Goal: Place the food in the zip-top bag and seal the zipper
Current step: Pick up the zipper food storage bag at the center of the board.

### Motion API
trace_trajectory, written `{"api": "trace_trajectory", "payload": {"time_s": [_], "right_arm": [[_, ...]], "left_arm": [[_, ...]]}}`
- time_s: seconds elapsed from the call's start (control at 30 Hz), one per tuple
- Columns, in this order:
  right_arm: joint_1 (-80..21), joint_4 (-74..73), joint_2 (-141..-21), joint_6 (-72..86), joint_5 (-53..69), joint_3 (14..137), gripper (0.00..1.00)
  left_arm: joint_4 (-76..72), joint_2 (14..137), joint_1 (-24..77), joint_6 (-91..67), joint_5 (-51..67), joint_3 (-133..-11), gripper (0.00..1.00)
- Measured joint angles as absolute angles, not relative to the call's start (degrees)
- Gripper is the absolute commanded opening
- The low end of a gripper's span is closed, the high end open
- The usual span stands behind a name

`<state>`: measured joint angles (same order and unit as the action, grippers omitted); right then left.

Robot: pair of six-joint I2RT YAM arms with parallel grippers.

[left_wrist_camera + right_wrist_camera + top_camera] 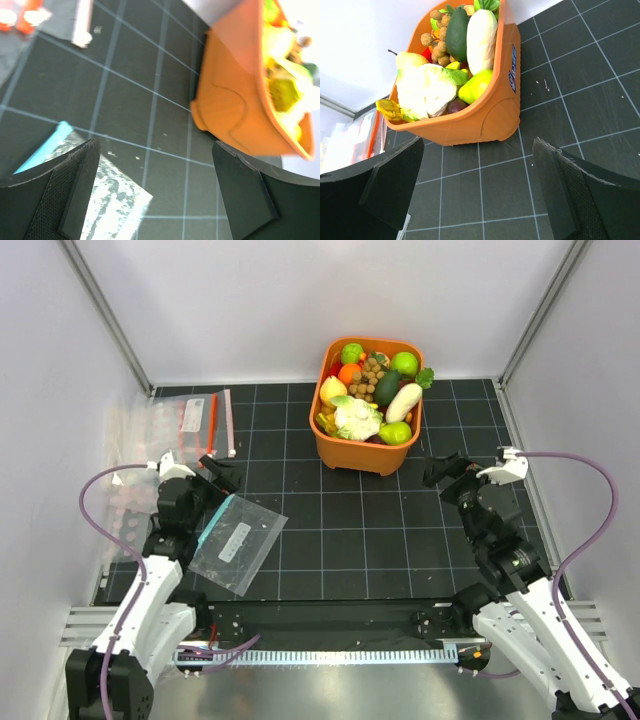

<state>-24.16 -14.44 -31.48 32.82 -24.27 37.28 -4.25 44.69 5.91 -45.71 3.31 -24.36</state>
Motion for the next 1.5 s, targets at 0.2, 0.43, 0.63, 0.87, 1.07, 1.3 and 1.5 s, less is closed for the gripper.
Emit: {"api": "trace_trajectory", "payload": {"time_s": [0.2, 0.43, 0.63, 0.87, 1.07, 1.3, 1.5], "right_arm": [[-24.2, -13.2, -32.1, 32.6, -22.6, 36.4, 0.99], [-24.2, -9.8, -32.3, 31.9, -17.7, 33.9, 0.99], [-24.2, -8.6, -32.6, 31.8, -15.6, 33.9, 1.00], [-24.2, -7.2, -32.6, 31.9, -13.9, 33.8, 1.00], [-24.2, -6.9, -33.1, 31.8, -13.2, 33.8, 1.00], [-24.2, -6.9, -33.4, 31.9, -12.7, 33.8, 1.00], [-24.2, -6.9, -33.4, 31.9, -12.7, 33.8, 1.00]], "left_arm": [[-2.4, 55.3, 6.3, -50.2, -2.3, -27.8, 0.97], [7.8, 77.2, 6.6, -50.4, -6.5, -51.9, 0.95], [23.5, 95.9, 6.7, -40.4, -16.4, -82.4, 0.84], [40.4, 119.3, 6.7, -26.2, -28.9, -112.9, 0.71], [45.6, 127.8, 6.7, -19.1, -30.6, -117.3, 0.72], [49.5, 134.9, 6.7, -15.0, -33.1, -122.9, 0.69], [52.1, 140.1, 6.7, -14.4, -34.5, -126.0, 0.68]]}}
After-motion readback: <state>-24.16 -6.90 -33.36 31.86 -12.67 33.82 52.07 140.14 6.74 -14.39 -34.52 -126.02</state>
